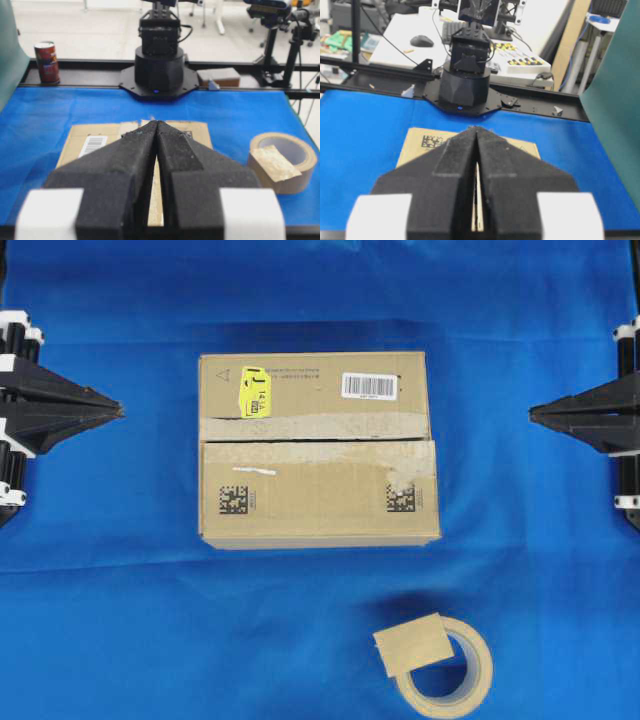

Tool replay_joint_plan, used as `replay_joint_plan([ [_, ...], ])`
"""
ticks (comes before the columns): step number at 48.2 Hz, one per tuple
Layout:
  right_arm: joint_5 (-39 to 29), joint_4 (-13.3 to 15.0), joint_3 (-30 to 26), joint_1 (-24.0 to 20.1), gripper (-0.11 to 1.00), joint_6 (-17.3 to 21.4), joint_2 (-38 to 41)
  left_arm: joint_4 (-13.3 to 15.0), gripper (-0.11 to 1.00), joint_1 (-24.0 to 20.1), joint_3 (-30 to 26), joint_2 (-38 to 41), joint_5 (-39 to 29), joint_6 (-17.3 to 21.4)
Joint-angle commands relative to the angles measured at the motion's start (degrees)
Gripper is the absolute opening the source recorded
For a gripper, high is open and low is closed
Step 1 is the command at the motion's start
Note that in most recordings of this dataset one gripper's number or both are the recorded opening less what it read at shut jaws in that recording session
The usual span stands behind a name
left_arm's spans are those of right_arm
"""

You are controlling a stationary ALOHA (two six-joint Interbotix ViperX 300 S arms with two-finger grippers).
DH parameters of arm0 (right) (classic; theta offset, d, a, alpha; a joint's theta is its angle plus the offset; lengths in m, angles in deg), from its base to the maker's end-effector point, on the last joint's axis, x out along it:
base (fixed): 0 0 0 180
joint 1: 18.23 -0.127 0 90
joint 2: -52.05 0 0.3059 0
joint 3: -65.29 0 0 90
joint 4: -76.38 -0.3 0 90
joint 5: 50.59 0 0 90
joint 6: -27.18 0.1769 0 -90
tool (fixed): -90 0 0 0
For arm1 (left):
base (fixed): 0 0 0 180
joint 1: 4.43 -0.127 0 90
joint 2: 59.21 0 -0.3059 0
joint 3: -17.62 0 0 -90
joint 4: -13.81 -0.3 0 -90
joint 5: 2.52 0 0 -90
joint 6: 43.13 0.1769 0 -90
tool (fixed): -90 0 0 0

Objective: Apply tape along the seams of the closed cardboard box to seal it securely.
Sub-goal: 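Move the left gripper down to the tape roll's lifted free end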

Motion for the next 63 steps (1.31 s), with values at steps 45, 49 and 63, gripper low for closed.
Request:
replay_joint_plan([
  [45,0.18,0.0,-2.29,0.7,0.0,-1.32,1.14,0.53,0.15,21.8,-14.59,35.42,10.46,46.58],
  [49,0.18,0.0,-2.46,0.7,0.0,-1.32,1.14,0.53,0.36,22.59,-18.9,41.31,10.02,48.69],
  [63,-0.09,0.0,-2.55,0.7,0.0,-1.32,1.14,0.62,0.7,22.94,-31.03,57.66,2.64,67.06],
])
